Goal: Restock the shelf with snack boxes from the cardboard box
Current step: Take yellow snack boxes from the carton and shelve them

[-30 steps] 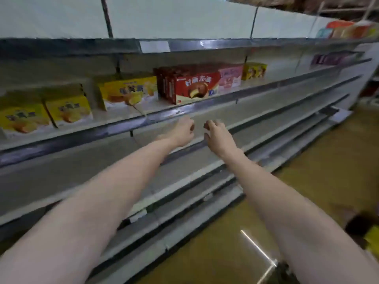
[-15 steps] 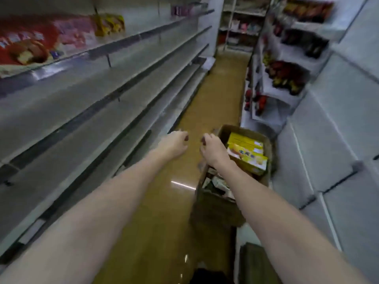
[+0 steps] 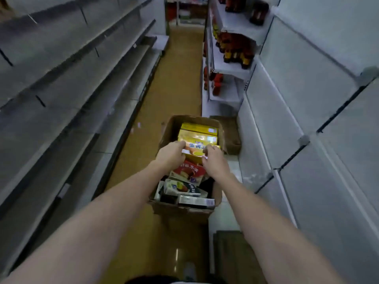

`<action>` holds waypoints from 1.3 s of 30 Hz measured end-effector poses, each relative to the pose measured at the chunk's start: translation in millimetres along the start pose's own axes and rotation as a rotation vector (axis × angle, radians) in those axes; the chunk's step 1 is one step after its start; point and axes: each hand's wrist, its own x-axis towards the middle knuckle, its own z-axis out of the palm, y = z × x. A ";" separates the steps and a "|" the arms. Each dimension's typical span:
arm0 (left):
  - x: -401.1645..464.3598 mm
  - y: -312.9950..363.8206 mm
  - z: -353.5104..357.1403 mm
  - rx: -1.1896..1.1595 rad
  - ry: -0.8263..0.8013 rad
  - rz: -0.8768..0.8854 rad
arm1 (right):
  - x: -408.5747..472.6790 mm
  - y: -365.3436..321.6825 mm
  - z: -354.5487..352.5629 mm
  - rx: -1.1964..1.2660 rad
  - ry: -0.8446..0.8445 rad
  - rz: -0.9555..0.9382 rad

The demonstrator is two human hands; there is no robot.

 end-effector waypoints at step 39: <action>226.4 -82.4 92.9 0.361 -0.428 0.300 | 176.5 69.5 97.3 -0.471 -0.515 0.083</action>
